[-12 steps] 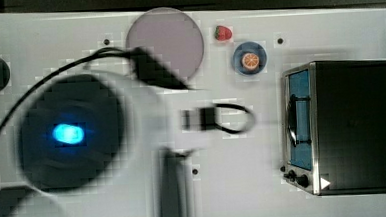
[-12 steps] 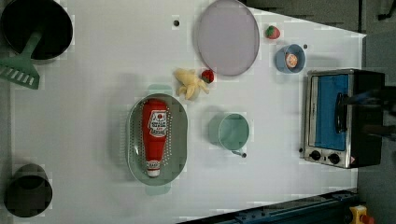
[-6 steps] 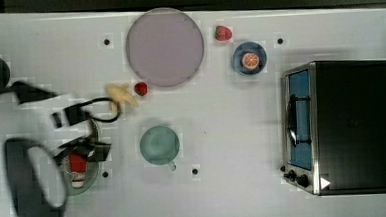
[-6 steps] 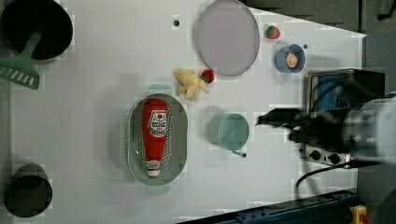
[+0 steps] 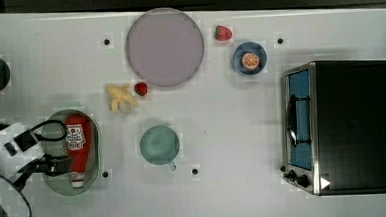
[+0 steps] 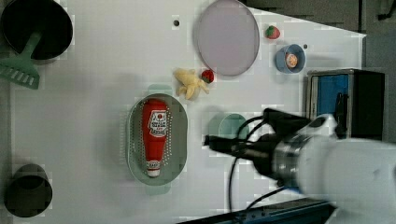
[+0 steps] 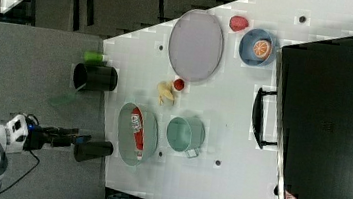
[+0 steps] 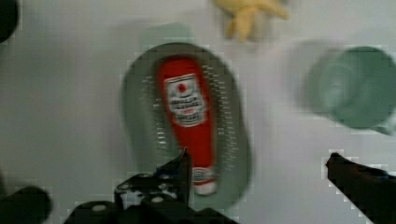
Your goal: Pick ketchup from strainer and place it on the table
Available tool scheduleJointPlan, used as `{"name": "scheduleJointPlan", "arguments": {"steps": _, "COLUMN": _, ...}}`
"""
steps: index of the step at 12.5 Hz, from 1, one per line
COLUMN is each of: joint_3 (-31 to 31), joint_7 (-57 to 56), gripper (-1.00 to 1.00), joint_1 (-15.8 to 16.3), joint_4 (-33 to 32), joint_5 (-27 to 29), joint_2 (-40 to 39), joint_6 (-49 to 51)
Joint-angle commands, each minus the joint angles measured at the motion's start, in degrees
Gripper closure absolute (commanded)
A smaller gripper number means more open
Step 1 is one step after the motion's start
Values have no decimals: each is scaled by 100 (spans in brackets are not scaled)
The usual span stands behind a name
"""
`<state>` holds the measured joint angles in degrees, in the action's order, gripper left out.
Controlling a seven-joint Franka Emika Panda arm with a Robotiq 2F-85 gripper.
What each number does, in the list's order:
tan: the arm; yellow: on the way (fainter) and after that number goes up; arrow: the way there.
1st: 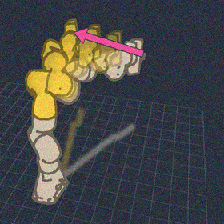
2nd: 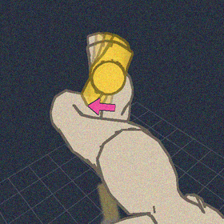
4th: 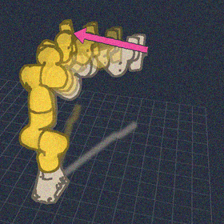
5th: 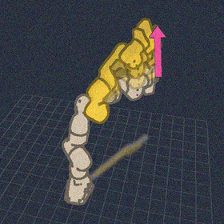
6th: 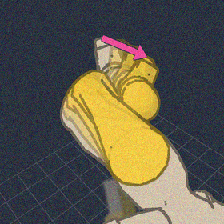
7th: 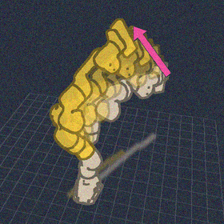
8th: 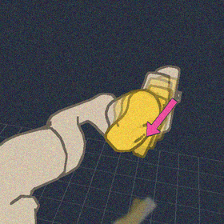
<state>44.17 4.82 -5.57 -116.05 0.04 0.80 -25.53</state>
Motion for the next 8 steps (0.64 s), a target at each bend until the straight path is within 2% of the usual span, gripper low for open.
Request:
{"name": "scheduleJointPlan", "arguments": {"steps": 1, "joint_3": 243, "joint_7": 253, "gripper": -100, "joint_1": 3, "joint_4": -639, "joint_5": -17, "joint_2": -399, "joint_6": -880}}
{"name": "scheduleJointPlan", "arguments": {"steps": 4, "joint_3": 296, "joint_7": 253, "gripper": -100, "joint_1": 9, "joint_4": -1144, "joint_5": -548, "joint_2": -880, "joint_6": -1982}}
{"name": "scheduleJointPlan", "arguments": {"steps": 8, "joint_3": 196, "joint_7": 433, "gripper": -100, "joint_1": 9, "joint_4": -1267, "joint_5": -1305, "joint_2": -1760, "joint_6": -2897}}
